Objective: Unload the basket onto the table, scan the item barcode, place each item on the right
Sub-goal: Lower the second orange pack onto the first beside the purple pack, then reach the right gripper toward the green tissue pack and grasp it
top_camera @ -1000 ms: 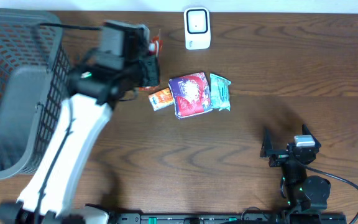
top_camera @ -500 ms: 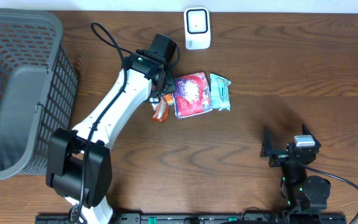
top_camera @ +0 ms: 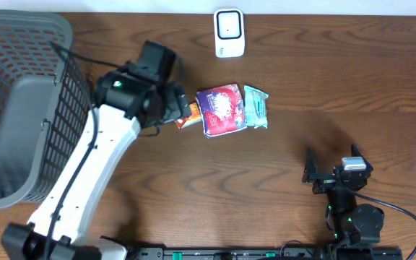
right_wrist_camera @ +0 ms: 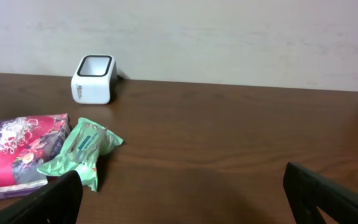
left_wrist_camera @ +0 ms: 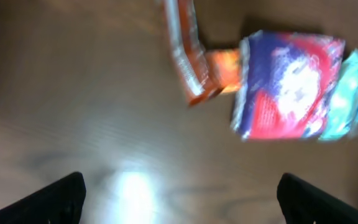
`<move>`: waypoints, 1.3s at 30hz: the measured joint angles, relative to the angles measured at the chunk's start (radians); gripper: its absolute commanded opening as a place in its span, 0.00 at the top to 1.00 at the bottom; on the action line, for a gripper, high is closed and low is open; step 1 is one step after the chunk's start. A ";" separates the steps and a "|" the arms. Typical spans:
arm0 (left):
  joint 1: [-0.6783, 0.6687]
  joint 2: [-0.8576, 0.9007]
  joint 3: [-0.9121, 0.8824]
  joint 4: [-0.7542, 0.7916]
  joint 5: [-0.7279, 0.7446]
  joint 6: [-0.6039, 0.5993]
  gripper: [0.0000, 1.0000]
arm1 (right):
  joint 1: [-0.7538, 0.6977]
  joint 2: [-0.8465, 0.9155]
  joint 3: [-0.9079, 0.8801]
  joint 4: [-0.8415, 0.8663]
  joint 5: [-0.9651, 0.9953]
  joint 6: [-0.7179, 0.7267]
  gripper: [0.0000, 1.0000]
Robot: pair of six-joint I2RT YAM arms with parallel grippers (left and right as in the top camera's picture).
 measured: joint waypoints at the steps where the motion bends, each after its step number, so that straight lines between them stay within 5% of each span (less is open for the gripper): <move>1: 0.002 -0.010 0.001 -0.032 0.000 0.000 0.02 | 0.000 0.000 0.000 0.000 0.000 0.000 0.01; 7: 0.002 0.002 -0.010 -0.143 0.000 0.000 0.02 | 0.000 0.000 0.000 0.000 0.000 0.000 0.01; 29: 0.002 0.002 -0.025 -0.145 0.000 0.000 0.02 | 0.000 0.001 -0.001 0.053 -0.007 0.005 0.01; 39: 0.002 0.003 -0.028 -0.143 0.000 0.000 0.02 | 0.000 0.001 -0.001 0.435 -0.520 0.465 0.01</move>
